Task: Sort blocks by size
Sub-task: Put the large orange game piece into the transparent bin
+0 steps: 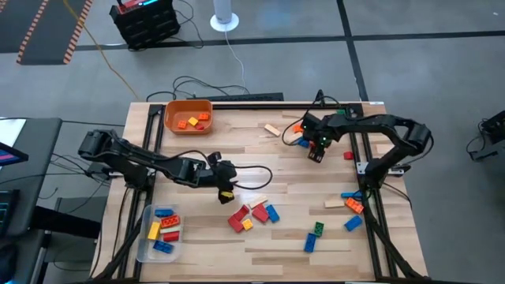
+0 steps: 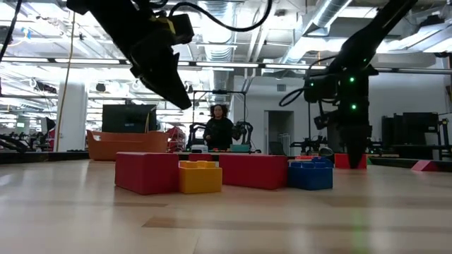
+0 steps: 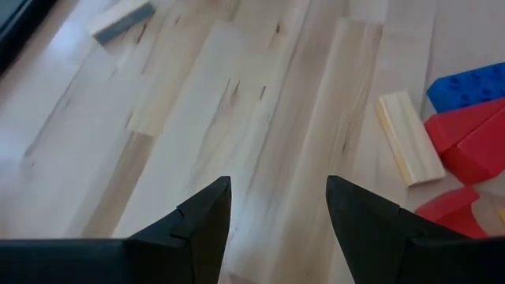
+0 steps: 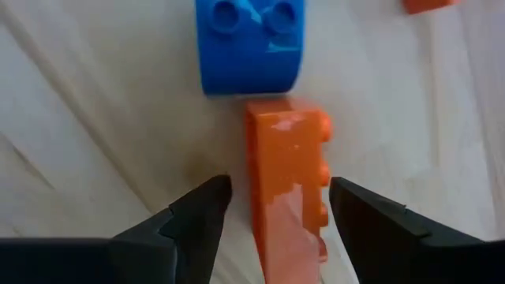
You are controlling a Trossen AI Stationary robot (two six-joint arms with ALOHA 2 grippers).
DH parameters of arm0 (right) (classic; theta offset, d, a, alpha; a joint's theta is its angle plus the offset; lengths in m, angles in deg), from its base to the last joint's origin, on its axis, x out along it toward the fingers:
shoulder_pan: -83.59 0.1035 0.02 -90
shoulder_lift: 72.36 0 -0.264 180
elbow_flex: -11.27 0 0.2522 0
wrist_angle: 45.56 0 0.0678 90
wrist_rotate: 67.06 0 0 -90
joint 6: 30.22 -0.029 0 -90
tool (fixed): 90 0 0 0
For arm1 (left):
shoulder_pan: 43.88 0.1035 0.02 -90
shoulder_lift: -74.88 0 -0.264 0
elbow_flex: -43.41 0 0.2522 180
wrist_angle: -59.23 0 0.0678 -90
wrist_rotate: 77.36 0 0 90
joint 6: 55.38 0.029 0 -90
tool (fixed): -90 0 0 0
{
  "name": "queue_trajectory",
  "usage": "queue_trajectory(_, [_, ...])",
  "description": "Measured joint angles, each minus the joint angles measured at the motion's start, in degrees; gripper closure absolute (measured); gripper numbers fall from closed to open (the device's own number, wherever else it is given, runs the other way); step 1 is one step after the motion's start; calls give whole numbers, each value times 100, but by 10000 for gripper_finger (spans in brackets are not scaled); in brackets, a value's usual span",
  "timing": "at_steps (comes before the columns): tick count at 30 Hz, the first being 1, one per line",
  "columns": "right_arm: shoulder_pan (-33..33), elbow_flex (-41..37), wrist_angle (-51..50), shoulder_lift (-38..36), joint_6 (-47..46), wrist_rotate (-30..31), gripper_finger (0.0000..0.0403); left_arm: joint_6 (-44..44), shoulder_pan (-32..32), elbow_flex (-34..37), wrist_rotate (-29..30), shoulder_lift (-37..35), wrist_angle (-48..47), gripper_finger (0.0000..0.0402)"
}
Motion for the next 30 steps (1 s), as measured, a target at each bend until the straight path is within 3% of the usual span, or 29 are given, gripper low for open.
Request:
queue_trajectory(9, [387,135,-56,56,-141,42,290,857,-22,0,102,6,176,198])
queue_trajectory(14, [719,280,-12,-698,-220,-180,290,1343,-22,0,132,6,543,198])
queue_trajectory(18, [1098,286,-49,-1409,-256,-1281,290,1642,-104,2,-21,6,911,198])
queue_trajectory(22, [1811,168,854,-1940,-319,-2101,290,2100,-217,2,-149,43,1717,198])
queue_trajectory(30, [3375,-35,3137,-1764,-605,-1872,280,2113,-103,11,-227,345,2848,198])
